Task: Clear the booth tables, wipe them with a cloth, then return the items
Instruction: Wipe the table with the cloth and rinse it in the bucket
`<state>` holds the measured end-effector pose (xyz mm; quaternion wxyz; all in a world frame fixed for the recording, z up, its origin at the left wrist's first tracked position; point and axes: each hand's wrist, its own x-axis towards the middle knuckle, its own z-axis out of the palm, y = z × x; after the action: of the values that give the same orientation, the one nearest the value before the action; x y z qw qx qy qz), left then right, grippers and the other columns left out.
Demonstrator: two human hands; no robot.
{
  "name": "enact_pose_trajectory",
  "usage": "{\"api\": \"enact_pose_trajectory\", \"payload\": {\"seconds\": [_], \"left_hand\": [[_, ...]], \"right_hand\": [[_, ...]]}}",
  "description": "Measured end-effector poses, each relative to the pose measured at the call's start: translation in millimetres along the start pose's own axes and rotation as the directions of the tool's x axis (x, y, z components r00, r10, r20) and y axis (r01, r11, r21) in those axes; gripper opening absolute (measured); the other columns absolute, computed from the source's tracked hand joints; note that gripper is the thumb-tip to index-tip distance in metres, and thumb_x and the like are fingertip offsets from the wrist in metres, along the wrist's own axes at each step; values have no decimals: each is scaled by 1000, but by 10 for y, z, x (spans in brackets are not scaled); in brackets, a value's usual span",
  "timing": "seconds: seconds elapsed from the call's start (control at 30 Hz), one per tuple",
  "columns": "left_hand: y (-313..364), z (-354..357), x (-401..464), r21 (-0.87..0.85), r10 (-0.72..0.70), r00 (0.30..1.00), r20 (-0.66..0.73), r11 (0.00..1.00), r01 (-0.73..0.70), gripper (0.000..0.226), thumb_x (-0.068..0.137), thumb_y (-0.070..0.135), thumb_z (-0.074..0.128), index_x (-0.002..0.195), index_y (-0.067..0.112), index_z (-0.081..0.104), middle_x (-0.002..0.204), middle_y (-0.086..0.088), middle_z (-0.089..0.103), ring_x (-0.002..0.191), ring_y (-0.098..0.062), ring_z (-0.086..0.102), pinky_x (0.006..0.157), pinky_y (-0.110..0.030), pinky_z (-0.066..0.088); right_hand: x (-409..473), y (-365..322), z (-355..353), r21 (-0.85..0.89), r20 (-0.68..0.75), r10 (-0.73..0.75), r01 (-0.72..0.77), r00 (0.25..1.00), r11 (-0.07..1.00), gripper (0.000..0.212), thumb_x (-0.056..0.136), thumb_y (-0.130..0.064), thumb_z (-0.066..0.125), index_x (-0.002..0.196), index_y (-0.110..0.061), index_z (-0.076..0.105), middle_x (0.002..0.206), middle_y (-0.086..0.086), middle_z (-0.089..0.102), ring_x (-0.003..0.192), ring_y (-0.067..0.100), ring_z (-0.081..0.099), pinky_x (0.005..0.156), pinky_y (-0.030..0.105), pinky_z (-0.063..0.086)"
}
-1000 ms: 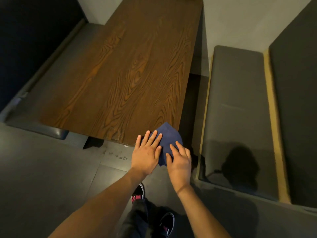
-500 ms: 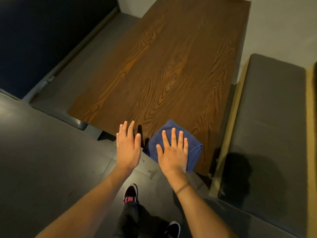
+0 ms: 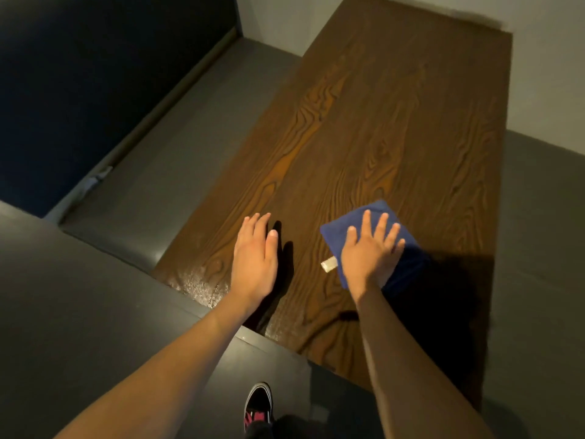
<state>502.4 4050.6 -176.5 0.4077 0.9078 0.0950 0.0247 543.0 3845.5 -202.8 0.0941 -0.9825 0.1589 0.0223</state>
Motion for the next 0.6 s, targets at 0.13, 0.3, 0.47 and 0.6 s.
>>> {"api": "enact_pose_trajectory", "payload": {"seconds": [0.13,0.3,0.47,0.6], "left_hand": [[75,-28,271,-109,13,1000,-9,994,-14,59,104,39,22,151,10,42,159,-8,38,152,-20,21,119,-20,9],[208,122,579,-94,33,998,53,995,-27,60,102,38,25,151,8,43,159,-11,38,152,-25,22,122,-28,11],[392,334,764,-71,74,986,152,995,-64,63,100,42,25,153,12,41,160,-9,37,153,-23,20,126,-36,11],[428,430,861,-85,46,988,150,996,-33,64,100,43,24,153,12,40,160,-9,36,153,-21,19,124,-30,8]], "right_hand": [[-259,-544,136,-73,27,-255,257,966,964,62,99,-54,25,153,-26,39,161,9,33,149,35,26,120,54,15],[-661,-9,66,-80,159,-531,547,832,833,59,97,-53,34,150,-29,43,159,2,36,147,27,33,117,48,23],[26,622,-114,-98,69,-267,273,961,957,59,101,-50,23,152,-26,41,159,5,36,147,28,34,118,50,22],[657,119,-91,-68,-5,7,-8,1000,998,59,103,-52,26,155,-25,35,162,8,31,150,32,25,117,57,21]]}}
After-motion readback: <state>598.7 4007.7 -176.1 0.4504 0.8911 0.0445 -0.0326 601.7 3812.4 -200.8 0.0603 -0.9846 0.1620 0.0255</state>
